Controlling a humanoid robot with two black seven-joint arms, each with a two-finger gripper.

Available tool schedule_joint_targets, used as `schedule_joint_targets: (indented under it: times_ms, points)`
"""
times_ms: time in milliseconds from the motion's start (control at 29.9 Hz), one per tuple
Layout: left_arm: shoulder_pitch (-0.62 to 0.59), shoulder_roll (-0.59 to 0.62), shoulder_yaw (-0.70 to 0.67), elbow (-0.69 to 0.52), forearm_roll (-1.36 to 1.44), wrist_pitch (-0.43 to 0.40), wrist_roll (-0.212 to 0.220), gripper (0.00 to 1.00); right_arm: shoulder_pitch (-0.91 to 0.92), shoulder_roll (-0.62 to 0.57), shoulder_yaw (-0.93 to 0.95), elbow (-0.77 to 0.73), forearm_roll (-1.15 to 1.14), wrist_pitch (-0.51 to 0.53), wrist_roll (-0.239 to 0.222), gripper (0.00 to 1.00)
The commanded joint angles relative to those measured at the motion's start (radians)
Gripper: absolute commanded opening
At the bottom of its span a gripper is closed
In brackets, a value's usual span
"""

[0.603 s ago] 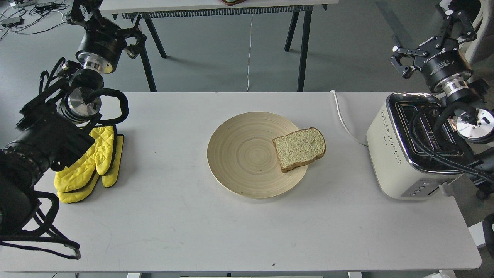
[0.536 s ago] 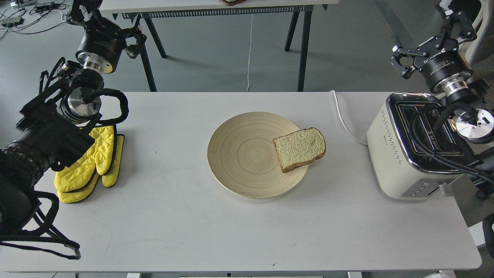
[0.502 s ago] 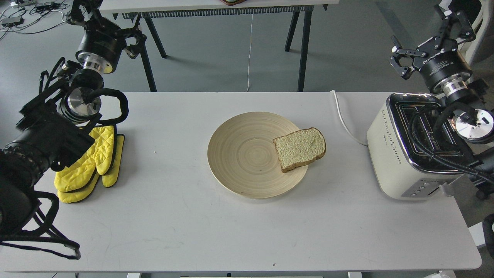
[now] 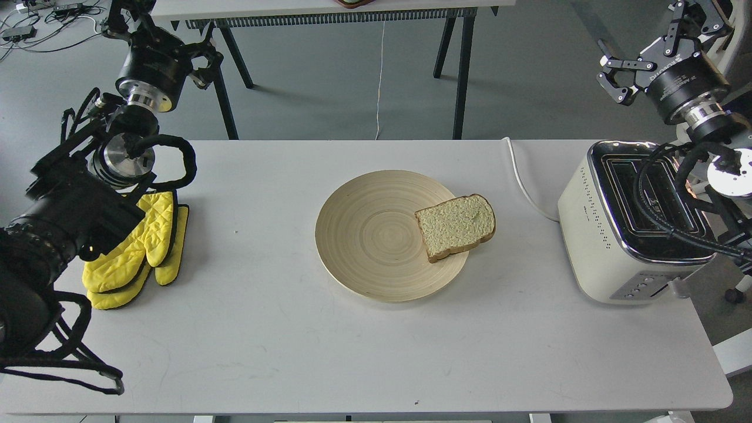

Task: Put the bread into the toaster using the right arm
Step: 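Lift the right gripper up from beside the cream toaster, then swing the right gripper toward the bread slice in the bowl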

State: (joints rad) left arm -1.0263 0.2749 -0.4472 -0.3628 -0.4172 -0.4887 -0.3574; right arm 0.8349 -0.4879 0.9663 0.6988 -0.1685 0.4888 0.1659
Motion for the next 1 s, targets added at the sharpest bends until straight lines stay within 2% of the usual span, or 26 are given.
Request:
schedule_joint_targets:
  times_ms: [0, 167, 435, 669, 770, 971]
  points:
    - [0.0, 0.0, -0.001, -0.001, 0.0, 0.0, 0.0, 1.0, 0.013, -0.026, 0.0, 0.059, -0.152, -0.025, 0.0, 0.99]
    - [0.0, 0.0, -0.001, -0.001, 0.0, 0.0, 0.0, 1.0, 0.009, -0.069, -0.001, 0.163, -0.389, -0.081, -0.002, 0.99]
    - [0.0, -0.002, -0.001, 0.001, 0.0, 0.0, 0.0, 1.0, 0.012, -0.093, -0.135, 0.292, -0.702, -0.147, -0.002, 0.98]
    - [0.0, -0.002, -0.001, -0.001, 0.0, 0.0, 0.0, 1.0, 0.009, -0.083, -0.332, 0.36, -0.998, -0.327, -0.003, 0.98]
    - [0.0, -0.002, -0.001, -0.001, 0.0, 0.0, 0.0, 1.0, 0.009, -0.074, -0.4, 0.366, -1.062, -0.364, -0.003, 0.98]
    - [0.0, -0.002, 0.002, 0.001, 0.0, 0.0, 0.0, 1.0, -0.003, -0.038, -0.483, 0.308, -1.103, -0.368, -0.003, 0.98]
